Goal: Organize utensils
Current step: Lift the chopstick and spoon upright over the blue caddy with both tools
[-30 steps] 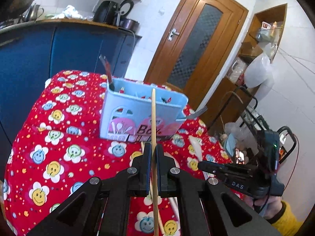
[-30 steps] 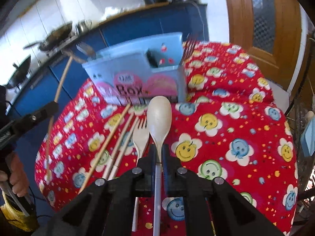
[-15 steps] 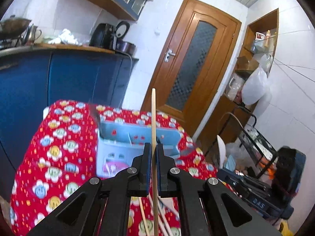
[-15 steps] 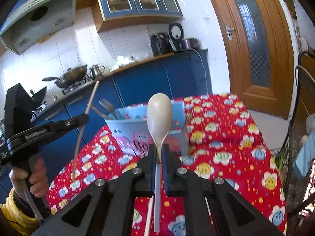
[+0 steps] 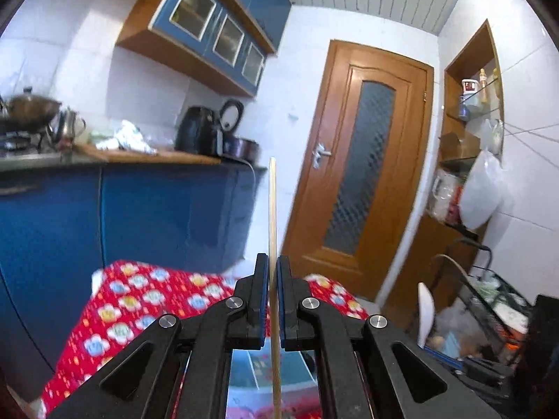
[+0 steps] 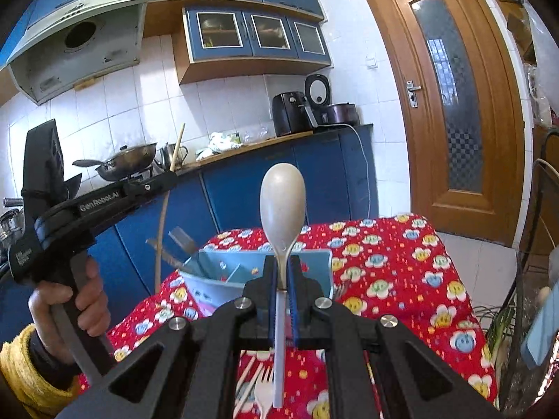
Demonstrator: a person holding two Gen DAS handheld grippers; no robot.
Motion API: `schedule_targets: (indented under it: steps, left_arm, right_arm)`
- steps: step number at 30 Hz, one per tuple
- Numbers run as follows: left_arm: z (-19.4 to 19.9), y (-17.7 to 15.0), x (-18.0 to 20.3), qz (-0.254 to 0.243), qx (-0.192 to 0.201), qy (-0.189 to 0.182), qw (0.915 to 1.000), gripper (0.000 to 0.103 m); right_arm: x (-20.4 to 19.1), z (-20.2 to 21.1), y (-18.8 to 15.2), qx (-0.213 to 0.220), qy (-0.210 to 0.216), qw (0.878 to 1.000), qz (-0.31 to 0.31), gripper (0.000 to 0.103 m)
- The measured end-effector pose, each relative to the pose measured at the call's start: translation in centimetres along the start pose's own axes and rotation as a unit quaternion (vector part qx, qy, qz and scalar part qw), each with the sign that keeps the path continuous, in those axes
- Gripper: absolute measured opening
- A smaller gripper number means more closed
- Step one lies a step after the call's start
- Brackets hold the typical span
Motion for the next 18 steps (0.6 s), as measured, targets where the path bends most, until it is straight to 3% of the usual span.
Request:
schedule_targets:
  steps: [10, 18]
  left_arm:
    - [-3.5, -1.2, -1.5, -0.025, 0.037, 0.051, 0.9977, 0.004]
    - [-4.3, -1.9, -2.5, -0.024, 0.056, 0.059, 0.9964, 0.005]
  right_arm:
    - [0.6, -4.3, 2.9, 0.038, -0.024, 0.999, 0.012, 0.008]
    - [1.1, -8.2, 2.9, 0.044, -0.063, 0.996, 0.036, 0.008]
Point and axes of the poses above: each gripper's, at about its wrist camera, not at the fingertips, and z roughly against the way its jaws point, x to its right, y to its top, the point moved 7 cm from there along -z, roughly the way its jaws point, and after that the axes turned 2 degrees about y, right-handed, at the moved point
